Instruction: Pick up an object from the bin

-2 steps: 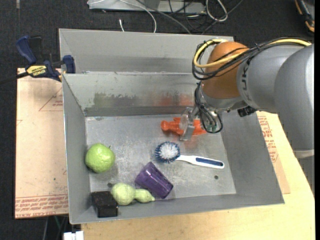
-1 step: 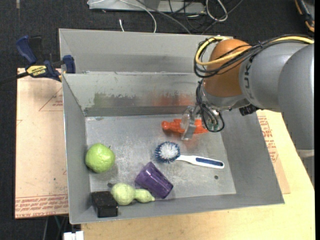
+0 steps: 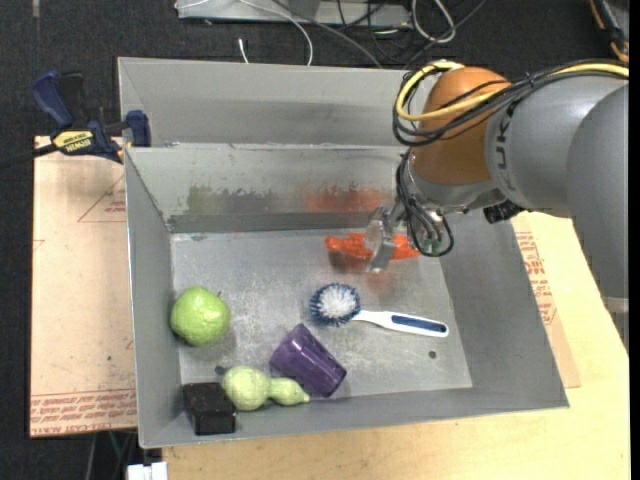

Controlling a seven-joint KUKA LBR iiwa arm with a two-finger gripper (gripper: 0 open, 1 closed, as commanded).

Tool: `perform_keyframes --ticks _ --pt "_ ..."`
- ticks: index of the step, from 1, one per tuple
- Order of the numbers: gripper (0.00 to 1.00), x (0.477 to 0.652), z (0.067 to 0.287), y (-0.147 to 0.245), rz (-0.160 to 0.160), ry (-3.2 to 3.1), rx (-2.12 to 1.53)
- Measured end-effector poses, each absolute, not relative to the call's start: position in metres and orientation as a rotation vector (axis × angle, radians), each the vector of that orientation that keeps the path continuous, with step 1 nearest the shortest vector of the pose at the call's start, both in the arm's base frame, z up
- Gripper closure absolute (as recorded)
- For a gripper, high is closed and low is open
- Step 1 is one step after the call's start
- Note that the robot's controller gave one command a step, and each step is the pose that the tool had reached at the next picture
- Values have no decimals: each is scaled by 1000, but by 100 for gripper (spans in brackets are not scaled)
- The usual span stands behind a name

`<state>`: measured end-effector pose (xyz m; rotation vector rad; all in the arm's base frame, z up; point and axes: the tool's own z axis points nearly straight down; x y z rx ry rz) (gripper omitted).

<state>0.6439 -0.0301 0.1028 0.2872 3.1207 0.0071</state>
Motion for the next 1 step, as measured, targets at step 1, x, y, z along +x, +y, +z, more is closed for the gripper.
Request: perform_keyframes --ticks 1 --pt "100 641 131 -30 7 3131 288"
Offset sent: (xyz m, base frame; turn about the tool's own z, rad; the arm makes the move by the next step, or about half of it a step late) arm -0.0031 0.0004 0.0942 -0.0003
